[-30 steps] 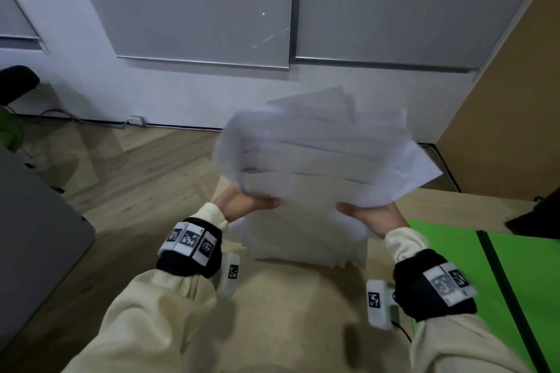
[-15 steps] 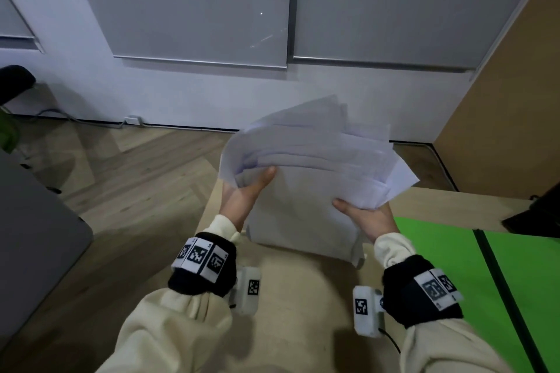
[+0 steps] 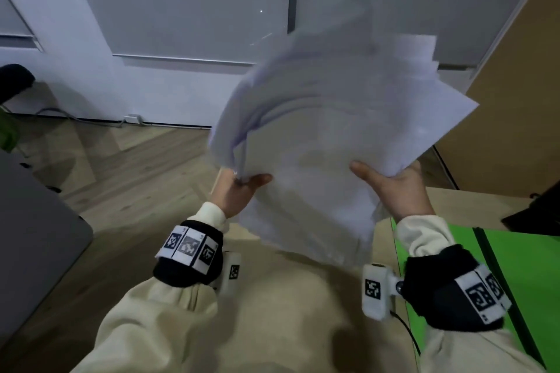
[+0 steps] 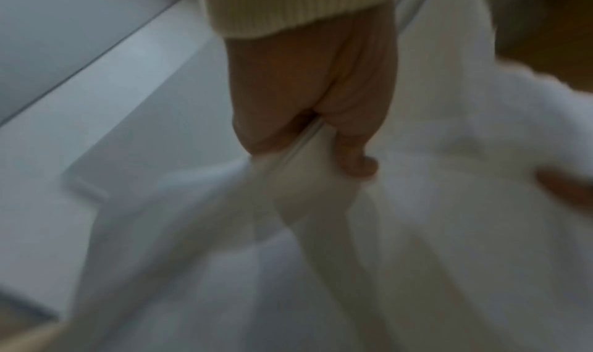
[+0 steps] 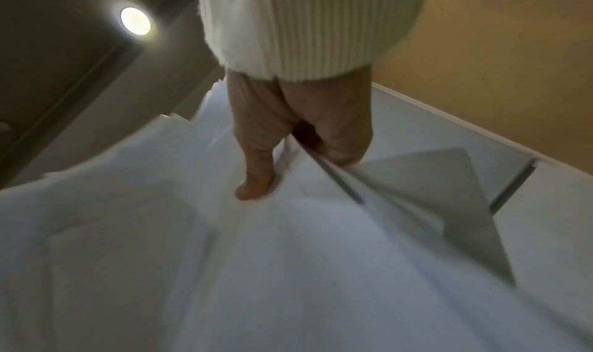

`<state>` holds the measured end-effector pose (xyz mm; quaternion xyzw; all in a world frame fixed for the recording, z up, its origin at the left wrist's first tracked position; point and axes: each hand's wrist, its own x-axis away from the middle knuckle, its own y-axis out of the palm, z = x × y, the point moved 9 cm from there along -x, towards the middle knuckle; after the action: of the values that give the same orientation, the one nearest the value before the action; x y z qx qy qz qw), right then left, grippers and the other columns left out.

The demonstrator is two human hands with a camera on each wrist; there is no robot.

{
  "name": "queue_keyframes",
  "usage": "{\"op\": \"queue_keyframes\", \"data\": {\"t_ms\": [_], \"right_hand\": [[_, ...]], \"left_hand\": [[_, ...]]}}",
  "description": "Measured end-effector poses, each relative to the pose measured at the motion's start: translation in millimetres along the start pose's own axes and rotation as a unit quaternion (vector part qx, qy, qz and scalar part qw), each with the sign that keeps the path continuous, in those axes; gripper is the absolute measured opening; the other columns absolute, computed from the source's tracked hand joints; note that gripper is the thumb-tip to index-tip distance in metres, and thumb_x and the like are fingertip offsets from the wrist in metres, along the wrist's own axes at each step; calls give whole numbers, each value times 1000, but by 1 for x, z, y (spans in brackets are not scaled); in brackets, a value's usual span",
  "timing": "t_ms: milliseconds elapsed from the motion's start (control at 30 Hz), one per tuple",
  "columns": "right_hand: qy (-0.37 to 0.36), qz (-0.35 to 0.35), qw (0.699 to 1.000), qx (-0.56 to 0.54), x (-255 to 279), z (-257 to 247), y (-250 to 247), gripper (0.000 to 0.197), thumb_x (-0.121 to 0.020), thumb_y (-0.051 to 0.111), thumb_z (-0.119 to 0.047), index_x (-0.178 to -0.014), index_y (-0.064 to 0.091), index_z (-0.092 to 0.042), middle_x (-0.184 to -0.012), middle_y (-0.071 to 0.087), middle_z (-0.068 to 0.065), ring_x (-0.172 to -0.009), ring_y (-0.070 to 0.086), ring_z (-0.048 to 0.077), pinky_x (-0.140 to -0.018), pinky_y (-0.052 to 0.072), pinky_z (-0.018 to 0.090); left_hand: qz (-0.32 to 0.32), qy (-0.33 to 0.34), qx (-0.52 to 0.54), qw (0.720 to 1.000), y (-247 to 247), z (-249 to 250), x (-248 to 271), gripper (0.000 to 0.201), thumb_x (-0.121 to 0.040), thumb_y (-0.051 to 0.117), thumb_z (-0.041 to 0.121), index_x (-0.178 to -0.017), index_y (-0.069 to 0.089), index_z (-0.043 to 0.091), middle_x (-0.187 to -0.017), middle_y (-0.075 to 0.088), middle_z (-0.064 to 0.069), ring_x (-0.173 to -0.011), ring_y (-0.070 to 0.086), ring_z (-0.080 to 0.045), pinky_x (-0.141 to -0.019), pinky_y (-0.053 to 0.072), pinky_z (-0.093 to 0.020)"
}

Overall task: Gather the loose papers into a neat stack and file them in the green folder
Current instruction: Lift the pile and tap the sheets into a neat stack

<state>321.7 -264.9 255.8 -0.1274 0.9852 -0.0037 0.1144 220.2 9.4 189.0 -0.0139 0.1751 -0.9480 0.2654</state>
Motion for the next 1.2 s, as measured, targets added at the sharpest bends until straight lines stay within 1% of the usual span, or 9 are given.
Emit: {"op": "queue_keyframes", "data": {"t_ms": [100,200,300,467,633,733,900,1000,1200], "right_hand": [[49,-110,991,67,2,36,5,14,-72,75,-12,-85,72,-8,-68,73,-15,-66,65,-5,-64,51,18],[78,-109,989,60,8,73,-12,15,-83,62,7,-89,68,-5,-63,73,-16,-60,65,-6,-60,55,12],[93,-48,993,48,13,96,-26,27,-84,54,16,-72,63,-7,-54,70,-11,-50,64,-2,-54,54,12],[78,-84,990,80,17,100,-12,36,-82,55,16,-79,67,-19,-62,71,-17,-56,62,-5,-56,52,12],[122,-139,983,20,31,107,-5,31,-76,64,10,-90,67,-18,-88,72,5,-72,72,5,-68,55,14],[88,-82,992,48,27,111,-5,26,-67,79,-18,-90,68,-26,-89,75,-4,-78,70,11,-72,54,21],[87,25,994,66,15,122,-18,36,-76,73,-3,-109,64,-13,-97,65,-1,-83,64,0,-76,54,23],[111,4,990,89,15,128,-15,19,-76,72,-3,-88,69,-18,-73,62,-3,-67,59,8,-75,50,34],[8,80,990,115,10,85,-27,22,-75,70,-2,-64,66,-20,-50,65,-20,-46,51,-3,-60,46,21]], "left_hand": [[53,5,34,998,-11,-4,3,27,-73,76,18,-97,64,15,-100,67,-10,-89,65,-12,-83,50,-33],[88,-72,118,986,-19,-31,11,42,-76,75,6,-114,58,0,-110,66,-12,-99,63,-23,-91,53,-34],[67,-101,147,982,-17,-50,17,40,-78,71,3,-117,60,-1,-100,68,-6,-95,65,-22,-77,57,-19],[69,-109,144,981,-15,-63,24,42,-78,71,3,-118,58,1,-104,67,-8,-93,65,-19,-91,49,-33],[71,-104,144,982,-21,-75,27,34,-76,73,0,-108,62,8,-93,68,0,-83,67,-11,-94,50,-40],[55,-95,138,984,-19,-75,27,32,-74,75,2,-99,63,17,-92,68,2,-78,69,-2,-90,51,-37],[55,-112,128,984,-19,-77,30,48,-78,72,2,-122,54,-1,-106,66,-12,-98,63,-25,-83,51,-30],[52,-116,131,983,-20,-80,29,55,-76,75,6,-125,51,-1,-112,65,-13,-101,64,-26,-86,50,-33],[10,-86,96,992,-15,-72,28,36,-77,71,-2,-111,59,6,-90,65,6,-69,64,15,-70,50,-7]]}}
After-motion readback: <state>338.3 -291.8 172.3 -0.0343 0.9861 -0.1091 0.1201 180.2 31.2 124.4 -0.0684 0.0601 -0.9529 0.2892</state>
